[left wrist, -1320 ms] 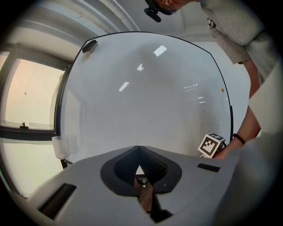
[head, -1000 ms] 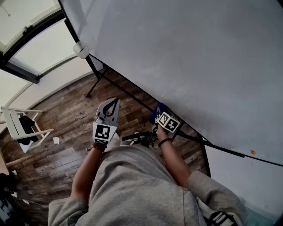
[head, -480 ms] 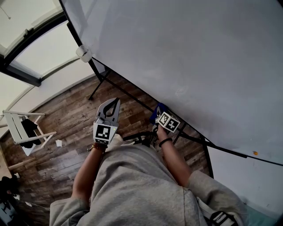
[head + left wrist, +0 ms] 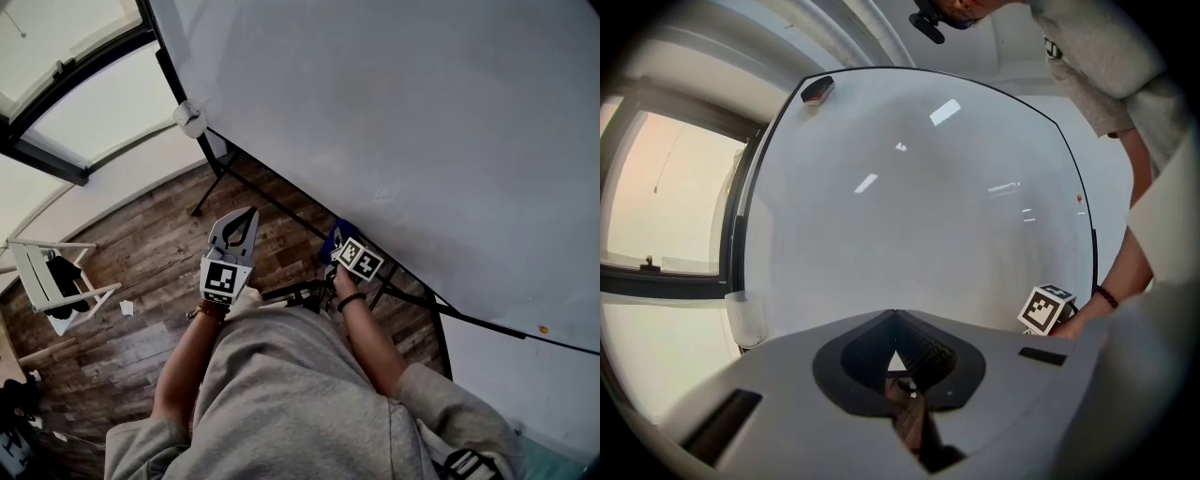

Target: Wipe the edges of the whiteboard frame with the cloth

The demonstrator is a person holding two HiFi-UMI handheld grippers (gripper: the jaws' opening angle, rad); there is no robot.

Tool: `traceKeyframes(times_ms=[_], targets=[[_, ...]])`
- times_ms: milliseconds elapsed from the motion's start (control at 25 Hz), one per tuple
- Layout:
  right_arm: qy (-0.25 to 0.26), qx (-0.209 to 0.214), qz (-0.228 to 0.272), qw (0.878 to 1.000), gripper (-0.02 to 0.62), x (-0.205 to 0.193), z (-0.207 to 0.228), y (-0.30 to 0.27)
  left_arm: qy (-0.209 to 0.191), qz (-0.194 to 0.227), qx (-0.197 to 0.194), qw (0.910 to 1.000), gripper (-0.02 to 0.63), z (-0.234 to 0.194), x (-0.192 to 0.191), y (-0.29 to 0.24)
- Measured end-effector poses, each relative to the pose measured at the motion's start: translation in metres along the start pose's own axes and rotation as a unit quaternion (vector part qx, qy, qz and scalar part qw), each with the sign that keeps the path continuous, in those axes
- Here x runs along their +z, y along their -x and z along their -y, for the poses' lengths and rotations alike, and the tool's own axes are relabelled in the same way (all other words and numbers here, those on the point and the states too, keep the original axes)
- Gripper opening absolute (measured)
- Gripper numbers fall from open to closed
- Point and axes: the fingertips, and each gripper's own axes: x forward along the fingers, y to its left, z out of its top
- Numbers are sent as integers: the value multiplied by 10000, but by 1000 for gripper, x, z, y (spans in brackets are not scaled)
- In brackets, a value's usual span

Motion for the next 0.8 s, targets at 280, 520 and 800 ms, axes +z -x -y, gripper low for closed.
traceKeyframes(times_ms=[280,520,800], targets=[[-1,3,-25,10000,137,-1,-24,-15,-32,31,-141,9999,8,-24,0,0],[-14,-4,-12,10000,137,3,-37,-23,-17,-83,-262,9996,9,-40,-9,10],[49,329,-309,9990,137,-5,-59,-38,-41,-206,-118,9997,9,-47,-10,-1]])
